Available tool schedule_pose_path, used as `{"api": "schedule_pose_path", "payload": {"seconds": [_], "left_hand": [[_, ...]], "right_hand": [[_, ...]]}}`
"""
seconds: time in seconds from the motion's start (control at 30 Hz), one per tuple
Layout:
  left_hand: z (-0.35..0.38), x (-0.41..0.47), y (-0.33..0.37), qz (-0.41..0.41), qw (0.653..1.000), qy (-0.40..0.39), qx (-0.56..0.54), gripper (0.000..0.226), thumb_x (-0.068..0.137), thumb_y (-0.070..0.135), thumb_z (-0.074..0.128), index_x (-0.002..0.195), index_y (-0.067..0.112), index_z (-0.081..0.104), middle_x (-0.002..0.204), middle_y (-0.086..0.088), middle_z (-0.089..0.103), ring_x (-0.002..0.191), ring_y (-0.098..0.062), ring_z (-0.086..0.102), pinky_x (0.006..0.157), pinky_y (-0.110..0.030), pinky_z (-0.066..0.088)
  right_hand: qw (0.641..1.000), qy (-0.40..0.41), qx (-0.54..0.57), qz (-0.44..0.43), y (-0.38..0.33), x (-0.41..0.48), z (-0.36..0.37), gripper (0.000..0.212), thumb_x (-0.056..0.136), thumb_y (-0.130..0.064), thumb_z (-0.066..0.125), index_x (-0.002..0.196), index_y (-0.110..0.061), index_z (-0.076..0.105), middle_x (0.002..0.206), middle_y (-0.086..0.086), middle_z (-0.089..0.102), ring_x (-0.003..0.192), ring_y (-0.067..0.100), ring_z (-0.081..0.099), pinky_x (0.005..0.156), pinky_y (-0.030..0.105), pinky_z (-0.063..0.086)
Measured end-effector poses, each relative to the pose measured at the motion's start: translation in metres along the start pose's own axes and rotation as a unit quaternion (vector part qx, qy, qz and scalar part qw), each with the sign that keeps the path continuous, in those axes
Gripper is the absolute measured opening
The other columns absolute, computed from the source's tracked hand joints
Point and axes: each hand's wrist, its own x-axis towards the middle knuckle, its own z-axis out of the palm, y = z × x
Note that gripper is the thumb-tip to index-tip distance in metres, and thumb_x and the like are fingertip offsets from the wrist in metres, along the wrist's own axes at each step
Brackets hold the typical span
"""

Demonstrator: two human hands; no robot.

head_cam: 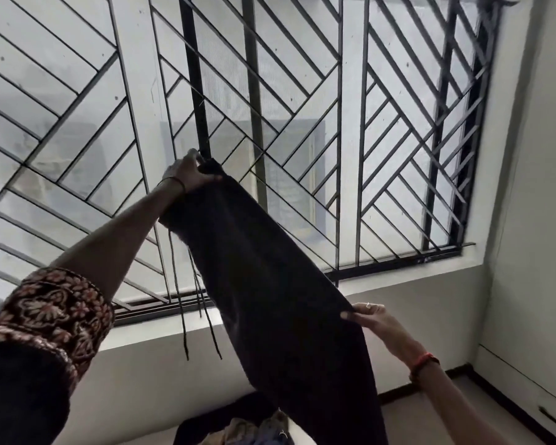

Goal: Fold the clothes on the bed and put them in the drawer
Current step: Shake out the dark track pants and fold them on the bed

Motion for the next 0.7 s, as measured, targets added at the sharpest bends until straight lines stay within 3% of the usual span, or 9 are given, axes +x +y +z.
{"api": "schedule_pose_path", "payload": {"seconds": [0.13, 0.23, 0.33, 0.4, 0.47, 0.6, 0.7], "left_hand": [[0.04, -0.03, -0.037, -0.004, 1.0, -0.027, -0.009, 0.075, 0.077, 0.025, 0.075, 0.139, 0.031, 0.034, 0.118, -0.026, 0.053, 0.11, -0.039, 0.053, 0.095, -0.044, 0.043], [0.075, -0.051, -0.053, 0.033, 0.994, -0.105, 0.001, 0.06, 0.078, 0.017, 0.073, 0.128, 0.04, 0.049, 0.111, -0.021, 0.046, 0.11, -0.034, 0.05, 0.102, -0.037, 0.04], [0.106, -0.086, -0.048, 0.098, 0.98, -0.171, -0.019, 0.036, 0.081, 0.014, 0.071, 0.115, 0.024, 0.066, 0.105, -0.009, 0.039, 0.11, -0.02, 0.039, 0.106, -0.033, 0.033], [0.122, -0.112, -0.036, 0.175, 0.959, -0.217, -0.041, 0.03, 0.081, 0.015, 0.07, 0.11, 0.021, 0.069, 0.107, -0.004, 0.043, 0.111, -0.021, 0.036, 0.105, -0.034, 0.033], [0.134, -0.138, -0.023, 0.228, 0.933, -0.271, -0.06, 0.029, 0.083, 0.018, 0.068, 0.111, 0.022, 0.069, 0.108, 0.004, 0.044, 0.115, -0.02, 0.035, 0.101, -0.024, 0.033], [0.153, -0.175, 0.001, 0.268, 0.876, -0.393, -0.08, 0.032, 0.087, 0.024, 0.064, 0.119, 0.026, 0.065, 0.114, -0.004, 0.048, 0.112, -0.012, 0.038, 0.095, -0.013, 0.031], [0.155, -0.189, 0.019, 0.268, 0.834, -0.479, -0.049, 0.035, 0.091, 0.023, 0.059, 0.126, 0.021, 0.06, 0.11, 0.0, 0.047, 0.1, 0.002, 0.04, 0.085, -0.006, 0.033]], "right_hand": [[0.999, -0.019, -0.002, 0.027, -0.003, -0.008, 0.009, 0.059, 0.054, -0.044, 0.088, 0.098, -0.006, 0.074, 0.099, 0.012, 0.073, 0.096, 0.023, 0.069, 0.077, 0.027, 0.053], [0.999, -0.018, -0.003, 0.039, -0.006, -0.015, 0.027, 0.036, 0.067, -0.029, 0.08, 0.095, -0.007, 0.073, 0.089, 0.007, 0.074, 0.086, 0.016, 0.069, 0.069, 0.022, 0.053], [0.998, -0.022, 0.025, 0.055, -0.006, -0.02, 0.048, 0.018, 0.082, -0.018, 0.071, 0.098, -0.009, 0.073, 0.085, 0.001, 0.073, 0.081, 0.01, 0.067, 0.065, 0.019, 0.051], [0.996, -0.018, 0.05, 0.072, -0.005, -0.021, 0.06, 0.019, 0.085, -0.018, 0.068, 0.101, -0.009, 0.072, 0.087, 0.002, 0.073, 0.081, 0.01, 0.067, 0.066, 0.02, 0.051], [0.995, -0.027, 0.056, 0.084, -0.002, -0.023, 0.069, 0.021, 0.085, -0.02, 0.068, 0.102, -0.008, 0.072, 0.09, 0.004, 0.073, 0.084, 0.013, 0.068, 0.069, 0.022, 0.052], [0.993, -0.051, 0.057, 0.086, -0.007, -0.032, 0.081, 0.024, 0.085, -0.019, 0.068, 0.101, -0.001, 0.071, 0.091, 0.008, 0.072, 0.084, 0.017, 0.068, 0.072, 0.024, 0.055], [0.994, -0.057, 0.048, 0.085, -0.009, -0.038, 0.087, 0.035, 0.083, -0.022, 0.069, 0.103, 0.007, 0.068, 0.094, 0.014, 0.069, 0.088, 0.021, 0.064, 0.075, 0.025, 0.054]]}}
